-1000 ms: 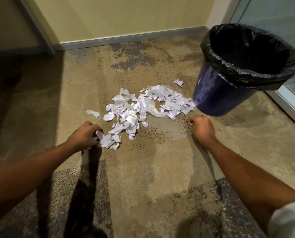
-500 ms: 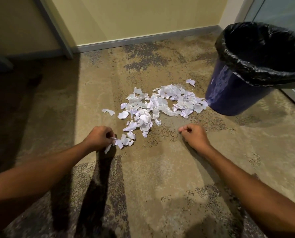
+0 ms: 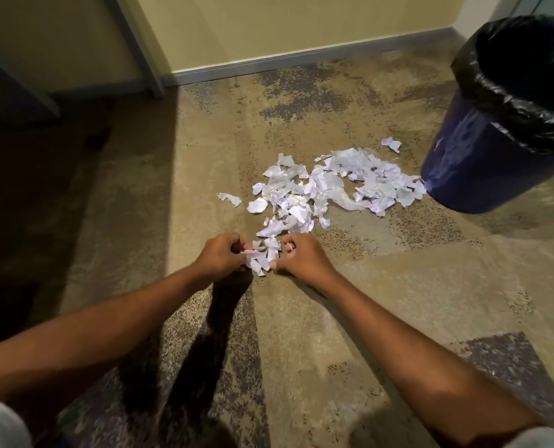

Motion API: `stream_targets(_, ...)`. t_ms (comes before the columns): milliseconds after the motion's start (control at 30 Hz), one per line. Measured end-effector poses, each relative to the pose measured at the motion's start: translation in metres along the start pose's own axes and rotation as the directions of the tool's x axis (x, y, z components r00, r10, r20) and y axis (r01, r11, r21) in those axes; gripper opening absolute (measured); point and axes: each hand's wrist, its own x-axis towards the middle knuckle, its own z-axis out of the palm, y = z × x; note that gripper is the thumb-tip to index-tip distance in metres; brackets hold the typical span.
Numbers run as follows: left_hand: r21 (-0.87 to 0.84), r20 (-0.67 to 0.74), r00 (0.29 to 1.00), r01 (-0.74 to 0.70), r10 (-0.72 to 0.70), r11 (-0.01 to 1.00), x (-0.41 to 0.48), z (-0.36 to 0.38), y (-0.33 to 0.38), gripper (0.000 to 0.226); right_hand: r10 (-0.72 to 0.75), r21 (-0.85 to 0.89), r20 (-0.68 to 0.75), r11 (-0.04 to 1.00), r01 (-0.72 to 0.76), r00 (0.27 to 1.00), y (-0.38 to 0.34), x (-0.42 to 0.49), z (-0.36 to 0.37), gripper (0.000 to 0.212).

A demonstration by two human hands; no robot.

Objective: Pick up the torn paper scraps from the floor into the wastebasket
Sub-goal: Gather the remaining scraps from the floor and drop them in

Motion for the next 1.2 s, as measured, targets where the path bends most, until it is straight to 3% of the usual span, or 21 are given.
stream_targets(100,0.071,0.082,0.996,-0.035,0.029,0.997,0.001,-0.003,0.005,0.036,-0.038,-0.290,0.060,0.956,0.053,0.998,-0.004,0.012,0.013,0.071)
stream_targets(167,0.177,0.150,0.986,-0.106,0.080,0.978,0.002,-0.006,0.009,0.063,-0.041,-0.443,0.091,0.893,0.077,0.995,-0.005,0.020,0.024,0.086)
stream_targets(233,0.251,0.200,0.970,-0.184,0.135,0.950,0.006,-0.008,0.011,0.085,-0.059,-0.505,0.111,0.856,0.108,0.992,-0.008,0.024,0.031,0.093)
stream_targets(300,0.313,0.218,0.958,-0.250,0.187,0.916,0.010,-0.007,0.012,0.090,-0.092,-0.519,0.126,0.842,0.145,0.988,-0.010,0.027,0.037,0.097)
stream_targets(367,0.382,0.204,0.958,-0.269,0.203,0.884,0.013,-0.004,0.012,0.077,-0.101,-0.510,0.140,0.846,0.159,0.985,-0.012,0.029,0.043,0.087)
stream_targets(500,0.394,0.058,0.972,-0.233,0.229,0.889,0.009,0.004,0.012,0.028,-0.154,-0.531,0.058,0.832,0.161,0.986,-0.013,0.026,0.055,0.031)
stream_targets(567,0.381,0.017,0.972,-0.224,0.235,0.897,0.004,0.007,0.013,0.015,-0.165,-0.482,-0.005,0.865,0.143,0.986,-0.010,0.021,0.059,0.022)
stream_targets(700,0.289,-0.015,0.989,-0.137,0.147,0.948,-0.007,0.013,0.016,0.017,-0.103,-0.383,-0.097,0.922,0.058,0.990,0.000,0.012,0.060,0.026)
stream_targets(867,0.066,-0.012,1.000,0.000,0.001,0.998,-0.016,0.029,0.036,0.015,0.086,-0.077,-0.190,0.992,-0.103,0.978,0.014,0.001,0.041,0.030)
stream_targets(1000,-0.136,0.055,0.997,-0.039,0.046,0.990,-0.017,0.037,0.078,0.019,0.111,0.034,-0.267,0.994,-0.106,0.957,-0.008,-0.009,-0.002,0.028)
stream_targets(1200,-0.351,0.081,0.987,-0.103,0.140,0.931,-0.005,0.044,0.167,0.030,0.007,-0.009,-0.393,1.000,-0.011,0.920,-0.049,-0.012,-0.091,0.022)
